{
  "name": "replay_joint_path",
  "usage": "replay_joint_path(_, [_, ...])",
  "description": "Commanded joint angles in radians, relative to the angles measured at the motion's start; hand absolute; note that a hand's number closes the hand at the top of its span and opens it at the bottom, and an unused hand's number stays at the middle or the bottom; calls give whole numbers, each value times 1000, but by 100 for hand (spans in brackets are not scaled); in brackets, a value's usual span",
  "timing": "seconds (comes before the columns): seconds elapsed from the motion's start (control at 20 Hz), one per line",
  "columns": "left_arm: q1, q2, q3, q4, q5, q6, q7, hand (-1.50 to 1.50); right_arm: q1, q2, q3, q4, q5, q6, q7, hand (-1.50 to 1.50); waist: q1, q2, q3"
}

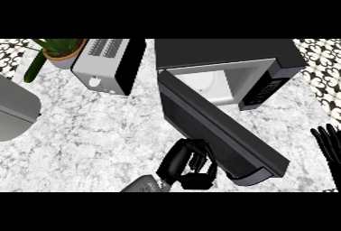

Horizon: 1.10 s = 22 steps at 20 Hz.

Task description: Pick up the milk, place it into the microwave and close the microwave

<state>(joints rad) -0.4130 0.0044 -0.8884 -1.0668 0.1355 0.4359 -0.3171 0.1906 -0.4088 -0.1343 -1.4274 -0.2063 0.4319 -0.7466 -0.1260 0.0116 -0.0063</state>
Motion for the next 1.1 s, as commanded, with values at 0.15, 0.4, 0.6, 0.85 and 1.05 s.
replay_joint_path(0.15, [-112,-4,-62,40,166,87,-45,150,17,-53,14,-133,-100,105,37,-150,-45,10,-1])
replay_joint_path(0.4, [-163,-4,-64,28,259,147,-77,150,4,-94,29,-188,-150,126,97,-150,-79,19,-2])
replay_joint_path(0.6, [-197,-4,-42,29,321,245,-108,150,-13,-123,26,-241,-164,109,140,-150,-86,20,-3])
replay_joint_path(0.85, [-268,-4,0,63,399,333,-97,150,-37,-176,4,-284,-195,117,176,-150,-119,27,-2])
replay_joint_path(1.05, [-326,-4,24,79,467,388,-86,-150,-60,-199,-34,-272,-246,124,186,-150,-137,33,1])
